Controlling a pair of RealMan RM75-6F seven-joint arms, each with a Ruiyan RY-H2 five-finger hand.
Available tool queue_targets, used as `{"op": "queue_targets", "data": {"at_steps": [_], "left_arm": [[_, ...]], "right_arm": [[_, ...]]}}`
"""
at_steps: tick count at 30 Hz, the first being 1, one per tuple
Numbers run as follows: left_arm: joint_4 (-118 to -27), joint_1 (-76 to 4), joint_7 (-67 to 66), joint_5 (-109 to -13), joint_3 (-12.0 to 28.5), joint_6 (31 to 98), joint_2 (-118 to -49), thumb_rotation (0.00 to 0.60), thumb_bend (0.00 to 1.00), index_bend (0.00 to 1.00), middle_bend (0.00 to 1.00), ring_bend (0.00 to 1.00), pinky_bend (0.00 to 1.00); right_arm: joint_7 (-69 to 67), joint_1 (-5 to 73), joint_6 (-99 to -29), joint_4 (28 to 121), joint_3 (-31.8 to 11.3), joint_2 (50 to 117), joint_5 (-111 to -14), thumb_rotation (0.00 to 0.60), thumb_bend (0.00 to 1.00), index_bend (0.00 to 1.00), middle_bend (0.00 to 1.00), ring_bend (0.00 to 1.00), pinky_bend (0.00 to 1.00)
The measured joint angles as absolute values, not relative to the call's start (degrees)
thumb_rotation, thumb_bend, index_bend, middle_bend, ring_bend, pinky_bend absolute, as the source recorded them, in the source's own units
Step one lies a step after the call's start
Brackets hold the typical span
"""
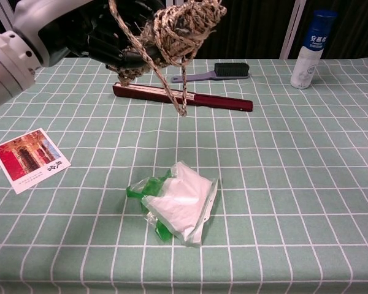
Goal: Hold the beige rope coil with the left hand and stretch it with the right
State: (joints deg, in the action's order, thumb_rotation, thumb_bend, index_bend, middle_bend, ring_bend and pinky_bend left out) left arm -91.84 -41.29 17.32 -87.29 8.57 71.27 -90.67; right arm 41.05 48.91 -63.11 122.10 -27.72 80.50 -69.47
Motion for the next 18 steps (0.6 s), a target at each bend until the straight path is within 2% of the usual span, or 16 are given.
{"op": "queue_targets", "data": {"at_steps": [4, 8, 12, 18], "left_arm": [[-93.16, -41.88, 23.31, -90.09, 7.36, 70.47, -89.47, 0.6, 0.49, 0.77, 0.79, 0.64, 0.68], [-93.69, -42.18, 30.42, -91.73, 6.48, 70.13, -88.27, 0.6, 0.49, 0.77, 0.79, 0.64, 0.68], [-93.72, -42.2, 40.0, -92.49, 5.95, 70.28, -87.21, 0.6, 0.49, 0.77, 0.79, 0.64, 0.68], [-92.93, -42.06, 55.81, -92.51, 5.93, 70.91, -86.01, 0.6, 0.49, 0.78, 0.79, 0.64, 0.68]], "right_arm": [[43.01, 52.66, -64.03, 119.77, -31.24, 81.71, -61.69, 0.6, 0.48, 1.0, 0.09, 0.0, 0.0], [42.46, 53.62, -65.9, 117.13, -32.56, 81.54, -57.45, 0.6, 0.48, 1.0, 0.09, 0.0, 0.0], [39.11, 52.57, -66.51, 115.83, -32.17, 80.04, -54.81, 0.6, 0.48, 1.0, 0.09, 0.0, 0.0], [32.72, 49.75, -66.73, 114.21, -29.35, 77.63, -55.63, 0.6, 0.48, 1.0, 0.09, 0.0, 0.0]]}}
